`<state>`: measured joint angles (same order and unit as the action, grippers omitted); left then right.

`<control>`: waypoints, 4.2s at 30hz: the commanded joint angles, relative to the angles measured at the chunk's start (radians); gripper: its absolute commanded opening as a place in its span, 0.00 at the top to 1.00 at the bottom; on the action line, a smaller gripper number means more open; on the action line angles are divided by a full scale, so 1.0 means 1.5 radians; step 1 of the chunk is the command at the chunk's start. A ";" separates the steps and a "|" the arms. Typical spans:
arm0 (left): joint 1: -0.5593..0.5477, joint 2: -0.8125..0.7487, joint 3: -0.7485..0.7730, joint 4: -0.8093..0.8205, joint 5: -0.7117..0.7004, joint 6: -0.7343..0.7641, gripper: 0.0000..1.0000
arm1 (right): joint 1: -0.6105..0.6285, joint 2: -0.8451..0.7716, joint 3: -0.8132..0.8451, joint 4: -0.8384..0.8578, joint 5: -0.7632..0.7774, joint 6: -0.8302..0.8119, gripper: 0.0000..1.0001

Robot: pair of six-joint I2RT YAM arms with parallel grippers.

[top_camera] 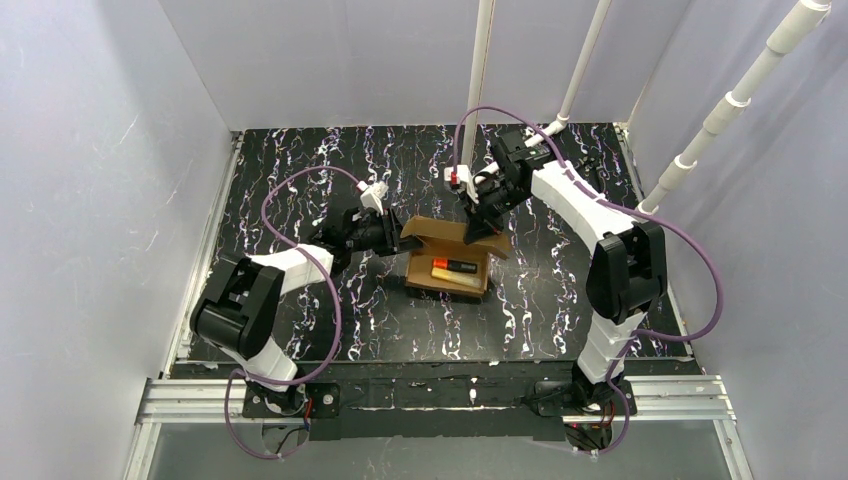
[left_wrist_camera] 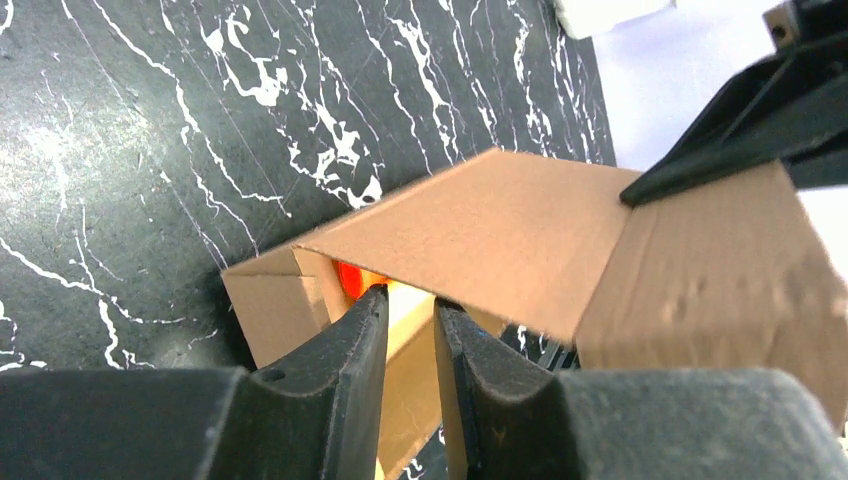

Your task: Fold the paper box

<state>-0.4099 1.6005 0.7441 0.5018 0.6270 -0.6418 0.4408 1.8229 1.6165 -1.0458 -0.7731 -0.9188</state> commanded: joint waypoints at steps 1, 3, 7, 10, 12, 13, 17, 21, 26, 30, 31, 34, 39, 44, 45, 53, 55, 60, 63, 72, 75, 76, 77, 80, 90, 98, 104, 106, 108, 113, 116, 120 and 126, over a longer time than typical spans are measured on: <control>0.002 0.014 0.031 0.043 -0.011 -0.043 0.77 | 0.018 -0.001 0.007 -0.026 -0.034 -0.030 0.99; 0.003 0.014 0.029 0.047 -0.020 -0.045 0.77 | 0.018 0.003 0.012 -0.033 -0.038 -0.035 0.99; 0.003 -0.008 0.009 0.050 -0.028 -0.030 0.76 | 0.018 -0.001 0.015 -0.026 -0.024 -0.030 0.99; 0.010 -0.048 -0.021 0.049 -0.014 -0.008 0.74 | 0.016 0.001 0.026 -0.018 0.011 -0.017 0.99; 0.021 -0.088 -0.050 0.049 0.000 0.003 0.71 | 0.011 0.007 0.038 -0.022 0.020 -0.017 0.99; 0.028 -0.107 -0.067 0.048 0.006 0.009 0.70 | 0.009 0.012 0.044 -0.026 0.023 -0.018 0.99; 0.068 -0.205 -0.134 0.036 0.012 0.018 0.63 | 0.008 0.035 0.072 -0.062 0.022 -0.040 0.99; 0.088 -0.268 -0.181 0.032 -0.006 0.038 0.47 | 0.008 0.060 0.106 -0.123 0.010 -0.096 0.99; 0.090 -0.280 -0.185 0.032 -0.040 0.047 0.05 | 0.009 0.091 0.150 -0.193 0.003 -0.153 0.99; 0.089 -0.251 -0.172 0.040 -0.007 0.097 0.02 | 0.009 0.099 0.164 -0.209 -0.002 -0.169 0.99; 0.089 -0.240 -0.167 0.042 0.010 0.121 0.04 | 0.009 0.099 0.166 -0.210 -0.004 -0.171 0.99; 0.086 -0.215 -0.166 0.047 0.037 0.179 0.19 | 0.009 0.105 0.177 -0.220 -0.008 -0.179 0.99; 0.049 -0.196 -0.180 0.089 0.033 0.279 0.35 | 0.009 0.115 0.189 -0.247 -0.023 -0.199 0.99; 0.024 -0.159 -0.167 0.127 0.034 0.331 0.37 | 0.011 0.119 0.193 -0.248 -0.032 -0.198 0.99; 0.021 -0.150 -0.166 0.138 0.042 0.338 0.37 | 0.012 0.120 0.192 -0.248 -0.033 -0.198 0.99; 0.007 -0.099 -0.133 0.172 0.085 0.351 0.40 | 0.020 0.116 0.184 -0.248 -0.041 -0.200 0.99; -0.001 -0.092 -0.123 0.176 0.090 0.350 0.41 | 0.021 0.115 0.181 -0.248 -0.045 -0.202 0.99; -0.010 -0.066 -0.106 0.196 0.107 0.336 0.46 | 0.027 0.110 0.170 -0.248 -0.049 -0.209 0.99; -0.014 -0.052 -0.106 0.214 0.118 0.323 0.54 | 0.029 0.110 0.166 -0.248 -0.050 -0.210 0.99; -0.015 -0.032 -0.118 0.263 0.126 0.292 0.86 | 0.029 0.120 0.175 -0.241 -0.039 -0.196 0.99; -0.015 -0.029 -0.120 0.268 0.125 0.290 0.93 | 0.029 0.122 0.176 -0.233 -0.033 -0.184 0.97; -0.015 -0.029 -0.122 0.270 0.124 0.291 0.96 | 0.029 0.121 0.176 -0.230 -0.031 -0.179 0.95; -0.016 -0.030 -0.124 0.271 0.123 0.292 1.00 | 0.029 0.120 0.176 -0.228 -0.028 -0.176 0.94; -0.015 -0.033 -0.131 0.273 0.120 0.301 1.00 | 0.028 0.111 0.171 -0.211 -0.022 -0.151 0.84; -0.016 -0.066 -0.156 0.273 0.095 0.334 1.00 | -0.074 -0.047 0.083 -0.121 -0.049 -0.048 0.19; -0.015 -0.092 -0.177 0.273 0.092 0.348 1.00 | -0.173 -0.261 -0.288 0.407 0.108 0.325 0.35; -0.015 -0.098 -0.180 0.273 0.098 0.356 1.00 | -0.174 -0.239 -0.393 0.615 0.151 0.436 0.80; -0.015 -0.096 -0.178 0.273 0.100 0.356 1.00 | -0.174 -0.207 -0.382 0.649 0.154 0.449 0.84; -0.015 -0.095 -0.175 0.273 0.103 0.354 1.00 | -0.173 -0.180 -0.380 0.686 0.127 0.461 0.87; -0.016 -0.095 -0.172 0.273 0.103 0.354 1.00 | -0.151 -0.155 -0.401 0.718 0.020 0.465 0.91; -0.016 -0.092 -0.172 0.273 0.101 0.353 1.00 | -0.133 -0.183 -0.446 0.721 -0.052 0.452 0.93; -0.016 -0.092 -0.171 0.273 0.101 0.352 1.00 | -0.108 -0.223 -0.505 0.734 -0.068 0.444 0.95; -0.019 -0.090 -0.168 0.273 0.101 0.349 1.00 | -0.086 -0.213 -0.500 0.728 -0.070 0.447 0.96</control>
<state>-0.4324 1.4948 0.4793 0.8898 0.7712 -0.1318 0.2955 1.5265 0.8577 0.0029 -0.8230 -0.2417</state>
